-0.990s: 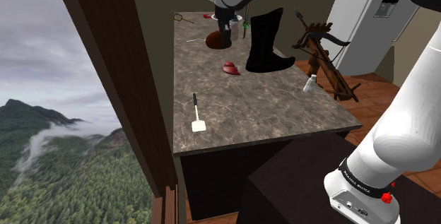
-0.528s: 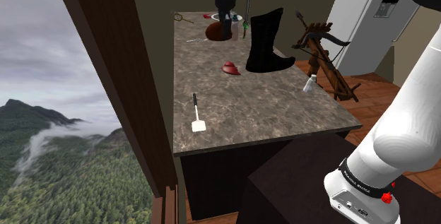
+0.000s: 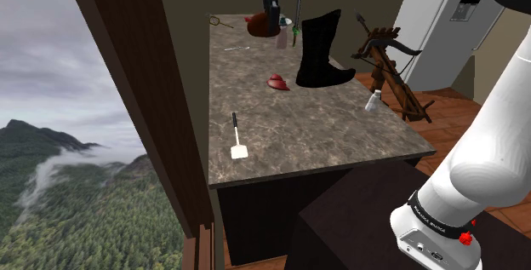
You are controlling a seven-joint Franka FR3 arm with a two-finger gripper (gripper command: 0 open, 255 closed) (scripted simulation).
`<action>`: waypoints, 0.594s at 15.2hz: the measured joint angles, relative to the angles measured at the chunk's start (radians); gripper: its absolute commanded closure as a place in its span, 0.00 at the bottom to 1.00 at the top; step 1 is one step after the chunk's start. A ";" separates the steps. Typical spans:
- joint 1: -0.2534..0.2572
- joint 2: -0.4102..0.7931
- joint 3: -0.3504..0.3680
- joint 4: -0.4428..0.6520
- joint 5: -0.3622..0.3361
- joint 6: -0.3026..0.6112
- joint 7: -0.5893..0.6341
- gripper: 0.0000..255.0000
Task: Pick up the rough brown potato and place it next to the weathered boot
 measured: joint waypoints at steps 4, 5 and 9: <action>0.002 0.009 0.001 0.062 0.002 -0.052 -0.011 1.00; 0.002 0.012 0.001 0.082 0.003 -0.069 -0.016 1.00; 0.007 0.030 0.004 0.157 0.002 -0.125 -0.025 1.00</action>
